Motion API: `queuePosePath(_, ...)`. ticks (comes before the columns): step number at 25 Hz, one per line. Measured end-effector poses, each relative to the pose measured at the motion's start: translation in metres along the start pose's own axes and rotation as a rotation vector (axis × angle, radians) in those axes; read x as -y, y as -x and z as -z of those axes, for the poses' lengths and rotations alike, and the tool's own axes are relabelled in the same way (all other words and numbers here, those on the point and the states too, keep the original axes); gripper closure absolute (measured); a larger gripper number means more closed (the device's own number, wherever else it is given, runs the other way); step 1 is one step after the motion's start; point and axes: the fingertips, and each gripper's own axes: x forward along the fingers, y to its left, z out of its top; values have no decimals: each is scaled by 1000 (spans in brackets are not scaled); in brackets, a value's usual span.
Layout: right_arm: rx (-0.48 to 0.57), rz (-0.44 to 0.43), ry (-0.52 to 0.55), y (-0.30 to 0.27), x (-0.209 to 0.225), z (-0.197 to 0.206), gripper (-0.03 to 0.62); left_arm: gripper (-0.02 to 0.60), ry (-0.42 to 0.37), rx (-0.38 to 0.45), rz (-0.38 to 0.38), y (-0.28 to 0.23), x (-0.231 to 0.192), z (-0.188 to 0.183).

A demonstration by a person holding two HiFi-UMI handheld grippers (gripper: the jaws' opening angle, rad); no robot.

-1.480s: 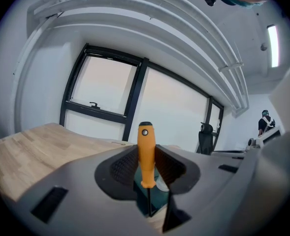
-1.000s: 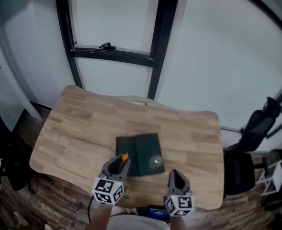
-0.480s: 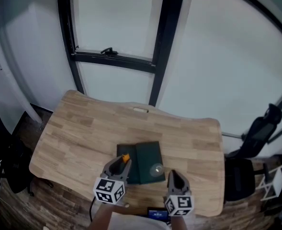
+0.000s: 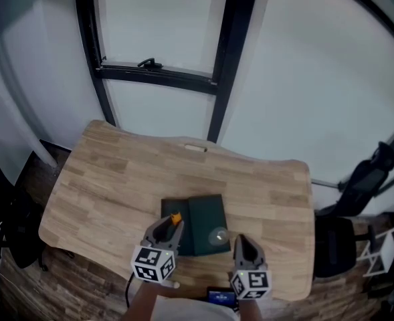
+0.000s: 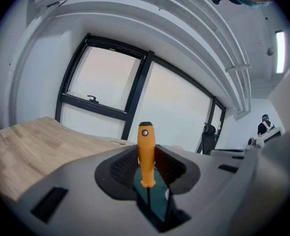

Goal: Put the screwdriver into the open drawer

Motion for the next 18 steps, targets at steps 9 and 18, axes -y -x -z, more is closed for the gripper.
queuePosePath(9,-23,-4,-10,-8,3,9,597,474,14,-38,-4,-7,-5,14)
queuePosePath(18,-48,-15,-8,-16,-1,16,597,474,32,-78,-20,-13,-14,31)
